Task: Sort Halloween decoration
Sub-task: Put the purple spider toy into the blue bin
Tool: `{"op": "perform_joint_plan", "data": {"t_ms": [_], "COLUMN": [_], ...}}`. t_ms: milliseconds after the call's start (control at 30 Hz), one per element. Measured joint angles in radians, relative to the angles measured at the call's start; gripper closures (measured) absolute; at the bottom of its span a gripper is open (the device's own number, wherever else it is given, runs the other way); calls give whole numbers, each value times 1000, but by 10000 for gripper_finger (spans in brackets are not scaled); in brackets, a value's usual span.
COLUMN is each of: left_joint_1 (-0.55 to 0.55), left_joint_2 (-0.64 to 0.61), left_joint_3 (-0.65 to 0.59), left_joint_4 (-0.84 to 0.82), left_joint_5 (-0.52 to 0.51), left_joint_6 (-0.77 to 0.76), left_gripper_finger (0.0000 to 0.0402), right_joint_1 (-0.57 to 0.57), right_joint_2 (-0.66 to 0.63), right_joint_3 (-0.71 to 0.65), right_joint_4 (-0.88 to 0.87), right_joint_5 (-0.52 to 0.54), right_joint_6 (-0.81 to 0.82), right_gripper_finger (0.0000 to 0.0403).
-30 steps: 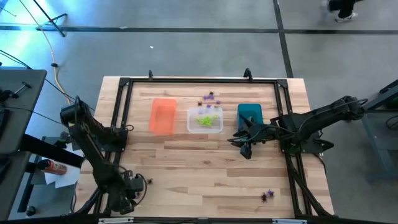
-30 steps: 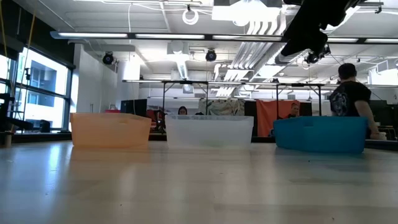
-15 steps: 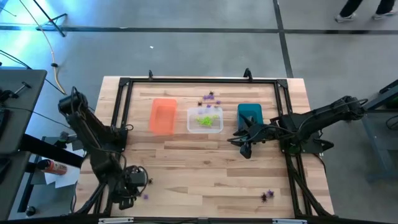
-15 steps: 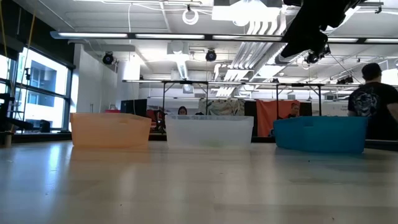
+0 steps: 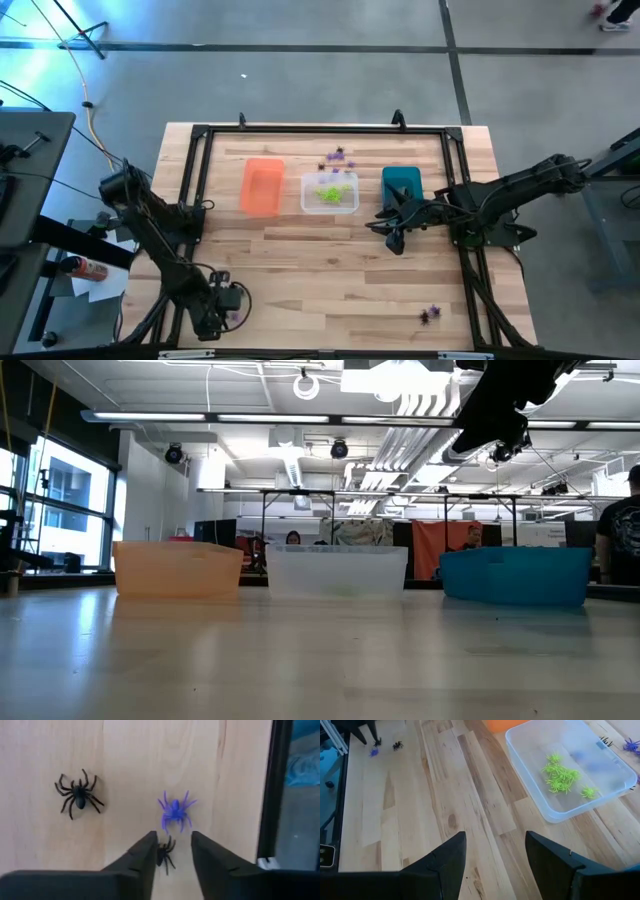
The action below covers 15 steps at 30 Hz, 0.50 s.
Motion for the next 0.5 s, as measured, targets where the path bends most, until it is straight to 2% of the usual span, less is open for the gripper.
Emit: {"op": "perform_joint_plan", "data": {"t_ms": [233,500], "left_joint_1": [4,5], "left_joint_2": [11,85], "left_joint_3": [1,5], "left_joint_4": [40,56], "left_joint_5": [-22,3], "left_joint_6": [21,49], "left_gripper_finger": [212,204], "right_joint_1": [0,0], "right_joint_2": [0,0], "right_joint_3": [0,0], "right_joint_4": [-4,-10], "right_joint_5": [7,16], "right_joint_6": [24,31], "right_gripper_finger": [204,204]}}
